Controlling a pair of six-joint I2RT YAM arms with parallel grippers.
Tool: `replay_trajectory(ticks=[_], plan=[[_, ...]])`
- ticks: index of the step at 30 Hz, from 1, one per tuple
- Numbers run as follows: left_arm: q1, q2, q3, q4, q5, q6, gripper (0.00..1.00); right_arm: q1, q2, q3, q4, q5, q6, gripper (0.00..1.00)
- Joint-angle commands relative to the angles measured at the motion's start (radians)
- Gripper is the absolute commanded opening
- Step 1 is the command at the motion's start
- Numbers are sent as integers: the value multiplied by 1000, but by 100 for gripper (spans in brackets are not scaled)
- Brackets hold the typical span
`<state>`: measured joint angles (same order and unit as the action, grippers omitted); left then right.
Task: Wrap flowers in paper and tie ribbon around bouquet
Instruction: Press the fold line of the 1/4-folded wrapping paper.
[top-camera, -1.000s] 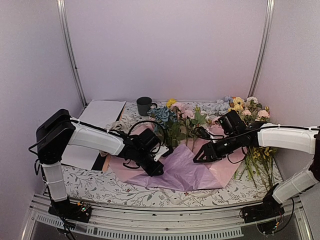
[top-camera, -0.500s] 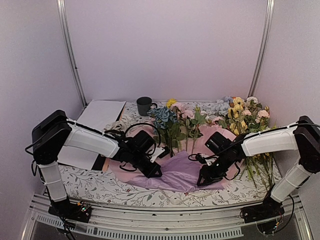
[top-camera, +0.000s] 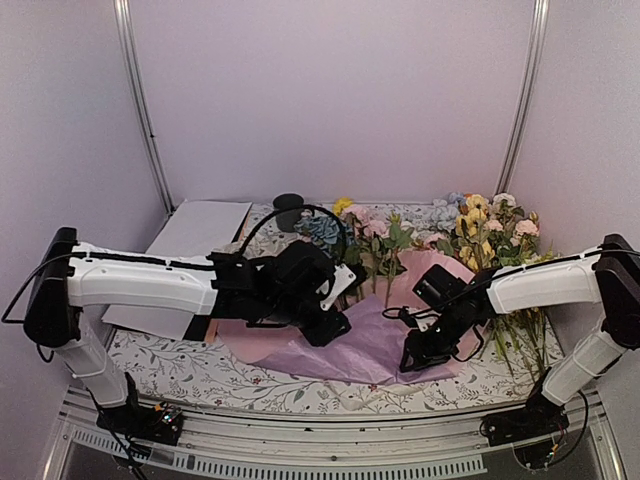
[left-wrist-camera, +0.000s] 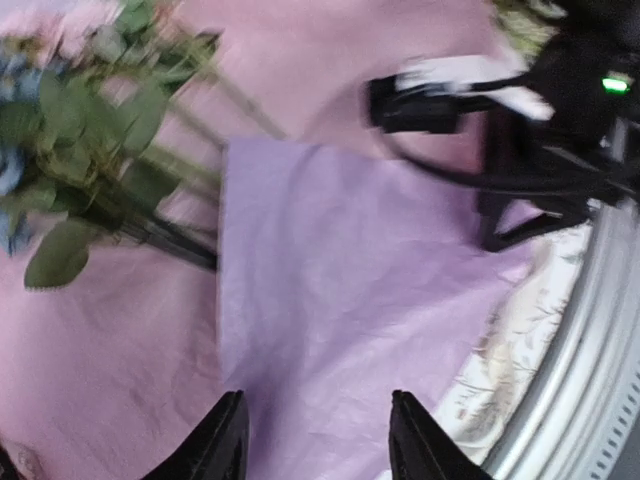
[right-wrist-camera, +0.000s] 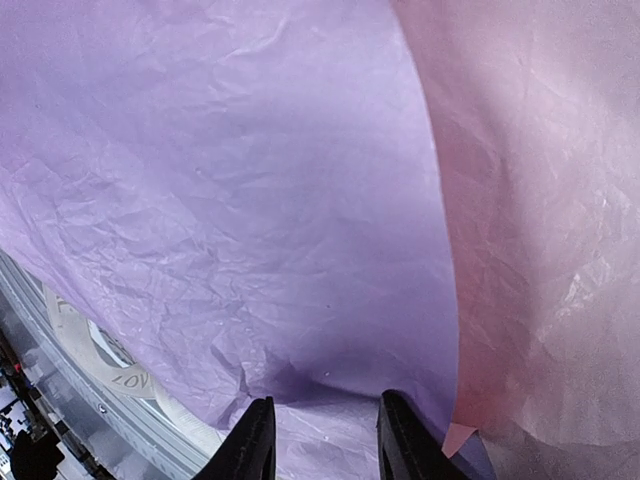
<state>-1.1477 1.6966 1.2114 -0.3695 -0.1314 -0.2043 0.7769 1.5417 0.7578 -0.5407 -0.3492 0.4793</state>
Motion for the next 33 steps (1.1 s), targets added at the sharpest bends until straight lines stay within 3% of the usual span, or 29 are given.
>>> replay_trajectory(ticks=[1, 5, 10, 14, 17, 22, 27, 33], plan=[[-44, -56, -98, 103, 164, 18, 38, -2, 8, 16, -50, 31, -6, 37], [-36, -20, -152, 172, 216, -25, 37, -2, 4, 29, -53, 25, -9, 37], [31, 133, -163, 57, 176, -75, 30, -1, -10, 75, -98, 28, -34, 37], [34, 132, -238, 105, 210, -116, 29, 27, -65, 138, -144, 55, -67, 36], [33, 127, -267, 139, 220, -135, 29, 85, -94, 164, -87, 2, -79, 35], [34, 128, -284, 156, 236, -148, 29, 147, -24, 122, 67, -150, -52, 32], [45, 102, -304, 152, 243, -152, 29, 138, 61, 84, -26, -69, -15, 27], [66, 57, -367, 157, 247, -174, 29, 45, -8, -45, -75, -7, 48, 26]])
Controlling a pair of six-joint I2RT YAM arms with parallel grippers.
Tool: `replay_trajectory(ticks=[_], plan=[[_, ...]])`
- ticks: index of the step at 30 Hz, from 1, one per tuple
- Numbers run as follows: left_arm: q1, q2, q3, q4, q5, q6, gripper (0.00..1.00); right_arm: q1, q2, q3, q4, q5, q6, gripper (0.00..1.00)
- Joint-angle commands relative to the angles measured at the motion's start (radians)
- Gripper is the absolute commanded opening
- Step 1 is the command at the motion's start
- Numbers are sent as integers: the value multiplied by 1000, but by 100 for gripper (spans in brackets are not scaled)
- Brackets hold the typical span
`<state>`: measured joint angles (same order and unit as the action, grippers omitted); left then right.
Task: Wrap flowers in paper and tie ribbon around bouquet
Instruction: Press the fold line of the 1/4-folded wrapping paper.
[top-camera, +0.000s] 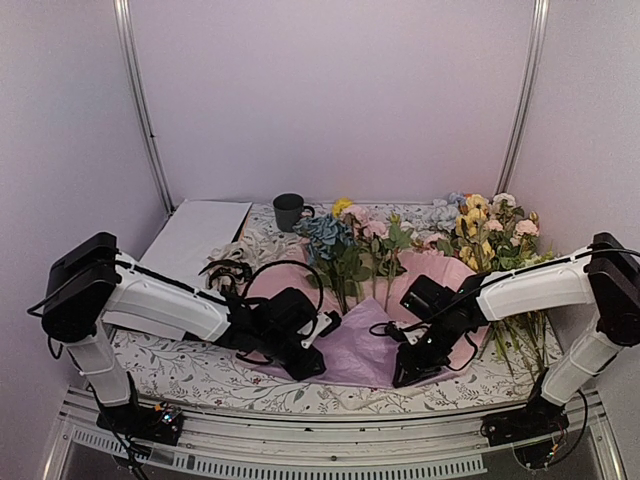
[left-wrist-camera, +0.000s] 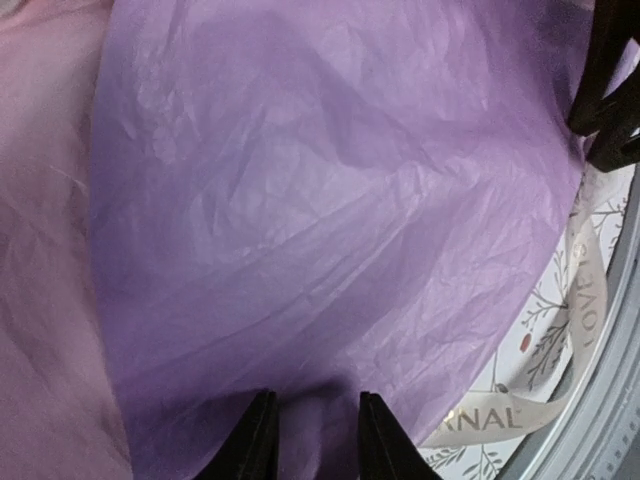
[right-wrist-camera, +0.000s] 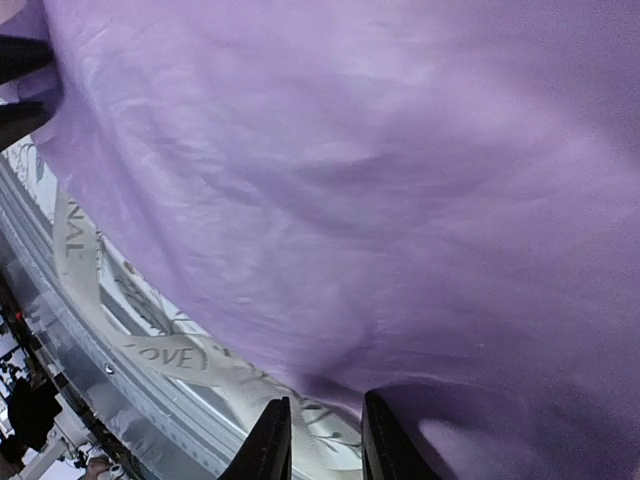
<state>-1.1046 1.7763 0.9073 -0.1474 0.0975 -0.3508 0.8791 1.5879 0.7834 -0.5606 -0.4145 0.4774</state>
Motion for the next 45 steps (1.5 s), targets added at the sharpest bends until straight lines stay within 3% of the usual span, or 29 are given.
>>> replay_trajectory(ticks=[1, 9, 12, 16, 20, 29, 33, 36, 41, 45], plan=[[26, -30, -74, -66, 19, -31, 29, -73, -65, -88, -58, 62, 56, 26], [43, -139, -122, -139, -19, -36, 35, -99, -73, -109, -73, 68, 57, 26], [18, -134, 49, -247, -80, 41, 37, -100, -75, -86, -82, 65, 51, 26], [-41, -41, 288, -218, -83, 189, 40, -100, -78, -63, -88, 58, 46, 26], [-7, 100, 369, -85, -34, 217, 41, -98, -83, -43, -89, 59, 49, 26], [16, 352, 540, -72, 7, 216, 42, -100, -108, 32, -120, 94, 51, 27], [17, 385, 540, -92, -2, 210, 42, -140, -187, 68, -164, 170, 55, 37], [18, 394, 530, -91, -5, 204, 42, -250, -291, 60, -213, 237, 65, 44], [19, 399, 525, -82, -3, 201, 42, -500, -510, -7, -279, 237, 62, 70], [21, 397, 523, -78, -1, 208, 42, -639, -567, -69, -291, 179, 38, 92]])
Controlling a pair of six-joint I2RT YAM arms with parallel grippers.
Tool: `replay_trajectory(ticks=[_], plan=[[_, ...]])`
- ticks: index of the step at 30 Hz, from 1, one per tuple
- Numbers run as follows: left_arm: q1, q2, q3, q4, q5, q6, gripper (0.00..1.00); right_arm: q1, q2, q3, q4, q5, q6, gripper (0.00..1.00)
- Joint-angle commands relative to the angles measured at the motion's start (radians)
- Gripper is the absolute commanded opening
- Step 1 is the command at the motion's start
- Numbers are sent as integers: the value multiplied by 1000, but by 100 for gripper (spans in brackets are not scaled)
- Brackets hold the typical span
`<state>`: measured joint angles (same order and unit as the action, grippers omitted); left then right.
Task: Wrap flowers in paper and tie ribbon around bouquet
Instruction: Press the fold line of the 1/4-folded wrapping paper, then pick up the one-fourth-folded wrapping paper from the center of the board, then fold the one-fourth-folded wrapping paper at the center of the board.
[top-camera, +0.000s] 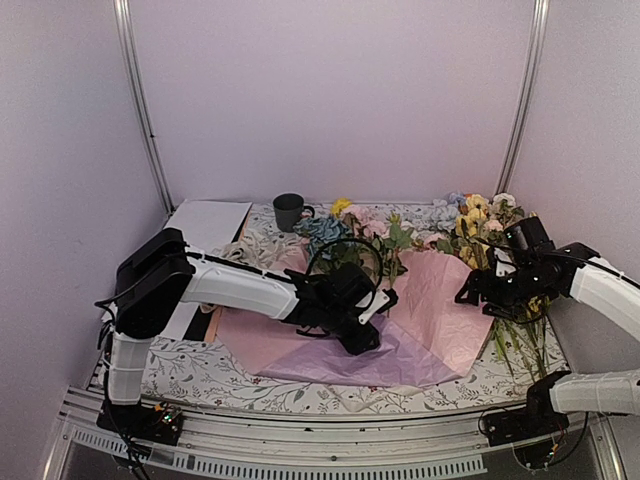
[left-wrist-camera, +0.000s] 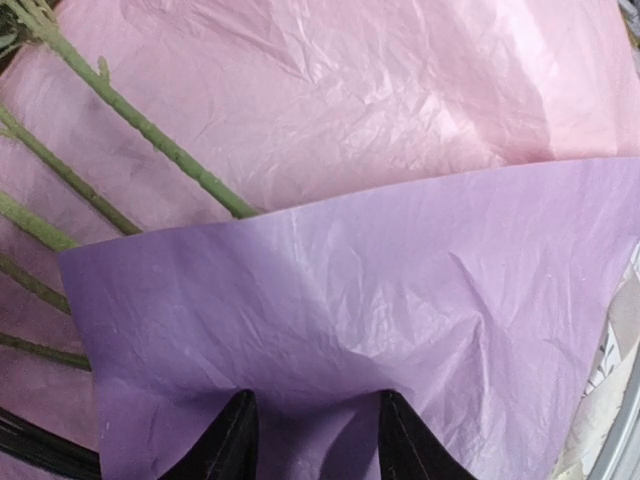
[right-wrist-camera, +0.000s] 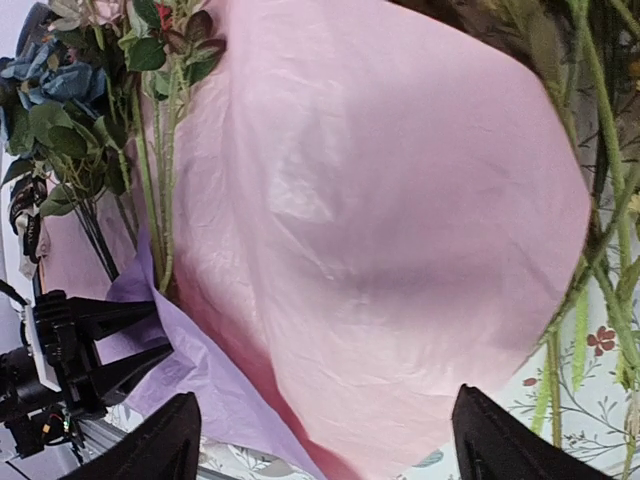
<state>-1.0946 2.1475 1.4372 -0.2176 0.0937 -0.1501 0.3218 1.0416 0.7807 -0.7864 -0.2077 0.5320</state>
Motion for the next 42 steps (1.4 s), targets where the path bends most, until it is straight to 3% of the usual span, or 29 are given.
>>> replay_trajectory(ticks=[1, 9, 11, 16, 18, 23, 27, 31, 37, 42], plan=[[13, 25, -7, -7, 3, 8, 42, -96, -7, -69, -60, -44, -14, 96], [17, 7, -24, 6, 10, 12, 42, -181, 36, -177, 71, -152, 84, 100], [19, 5, -26, 7, 11, 13, 42, -181, 40, -207, 114, -208, 103, 93], [23, 10, -26, 5, 13, 18, 42, -181, -32, -202, 184, -256, 91, 35], [27, 14, -24, 7, 12, 18, 42, -181, -69, -187, 168, -239, 81, 22], [29, 34, -19, 14, 20, 15, 42, -181, -93, -161, 156, -297, 43, 1], [33, 54, -18, 17, 25, 9, 42, -147, -92, -120, 252, -460, 19, 0], [47, 58, -40, 49, 48, -22, 42, 11, -38, -39, 413, -517, 48, 0], [76, 30, -133, 208, 129, -95, 41, 231, 181, 8, 817, -589, 166, 0], [97, -21, -236, 373, 179, -153, 41, 287, 372, 18, 965, -559, 198, 0]])
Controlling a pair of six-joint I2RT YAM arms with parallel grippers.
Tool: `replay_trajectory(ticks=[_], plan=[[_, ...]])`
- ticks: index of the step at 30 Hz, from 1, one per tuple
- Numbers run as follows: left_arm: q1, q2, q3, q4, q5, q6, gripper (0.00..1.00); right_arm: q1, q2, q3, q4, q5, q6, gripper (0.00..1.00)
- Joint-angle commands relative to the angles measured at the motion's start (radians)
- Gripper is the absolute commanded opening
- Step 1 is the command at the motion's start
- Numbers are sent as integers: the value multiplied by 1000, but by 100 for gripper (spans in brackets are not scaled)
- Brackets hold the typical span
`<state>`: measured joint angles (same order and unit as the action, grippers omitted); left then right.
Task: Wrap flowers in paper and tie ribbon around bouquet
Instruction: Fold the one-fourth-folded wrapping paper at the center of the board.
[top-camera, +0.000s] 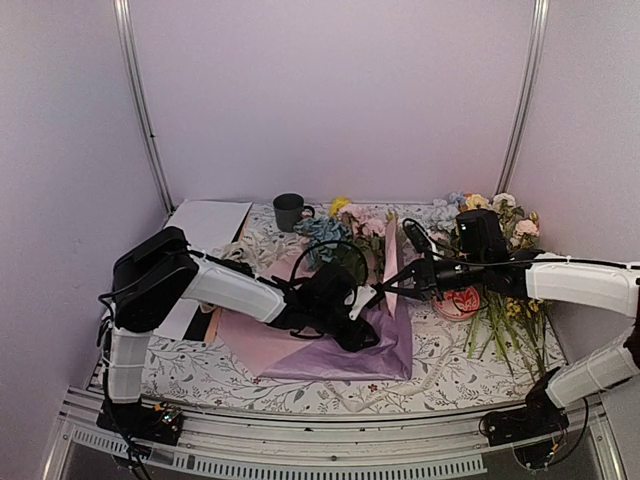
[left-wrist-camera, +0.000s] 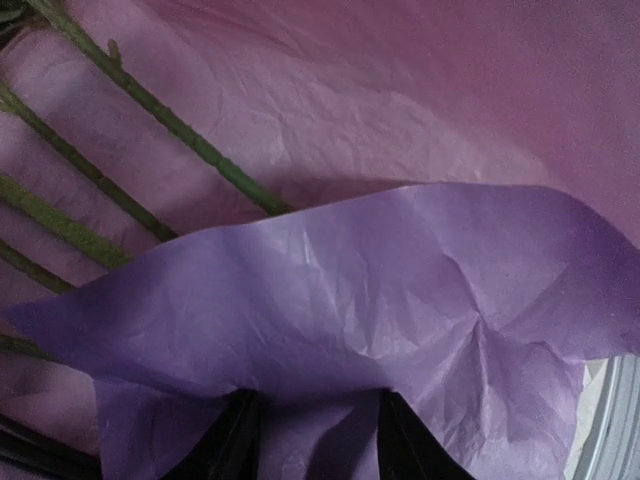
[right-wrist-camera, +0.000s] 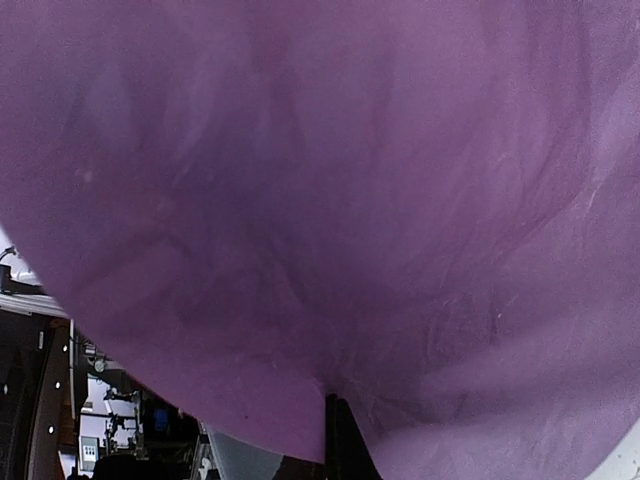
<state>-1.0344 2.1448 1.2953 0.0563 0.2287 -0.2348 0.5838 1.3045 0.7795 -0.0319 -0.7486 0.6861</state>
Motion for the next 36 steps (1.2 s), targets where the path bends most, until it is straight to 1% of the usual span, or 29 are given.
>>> replay_trajectory(ticks=[1, 3, 6, 8, 11, 13, 16, 19, 21, 22, 24, 26, 27, 30, 32, 36], plan=[[44, -31, -119, 141, 50, -81, 41, 26, 146, 18, 242, -21, 47, 0], [54, -65, -152, 191, 59, -98, 41, 27, 212, 22, 291, -29, 50, 0], [64, -137, -225, 309, 66, -111, 44, 27, 306, 38, 331, -26, 37, 0], [74, -187, -258, 363, 75, -121, 48, 28, 376, 50, 342, -30, 28, 0], [83, -256, -288, 390, 102, -145, 55, 27, 452, 56, 355, -23, 20, 0], [83, -313, -290, 359, 124, -158, 58, 27, 498, 65, 353, -21, 10, 0], [84, -405, -295, 178, 118, -161, 60, 27, 546, 77, 351, -21, 1, 0], [104, -488, -375, -4, -34, -173, 60, 27, 576, 95, 345, -25, -2, 0], [169, -517, -458, -35, -61, -218, 56, 27, 584, 103, 335, -30, -6, 0], [223, -528, -491, -26, -61, -242, 55, 27, 585, 107, 329, -31, -11, 0], [288, -542, -529, 39, -72, -249, 55, 28, 583, 115, 314, -32, -19, 0], [323, -514, -510, 89, -75, -225, 57, 28, 580, 121, 295, -33, -31, 0], [336, -476, -475, 87, -63, -211, 56, 28, 578, 122, 290, -35, -38, 0], [347, -317, -324, 1, -50, -149, 54, 28, 574, 128, 270, -40, -51, 0], [349, -233, -248, -33, -44, -133, 53, 28, 568, 128, 259, -38, -61, 0], [349, -121, -145, -10, -3, -125, 55, 32, 566, 134, 241, -48, -77, 0]])
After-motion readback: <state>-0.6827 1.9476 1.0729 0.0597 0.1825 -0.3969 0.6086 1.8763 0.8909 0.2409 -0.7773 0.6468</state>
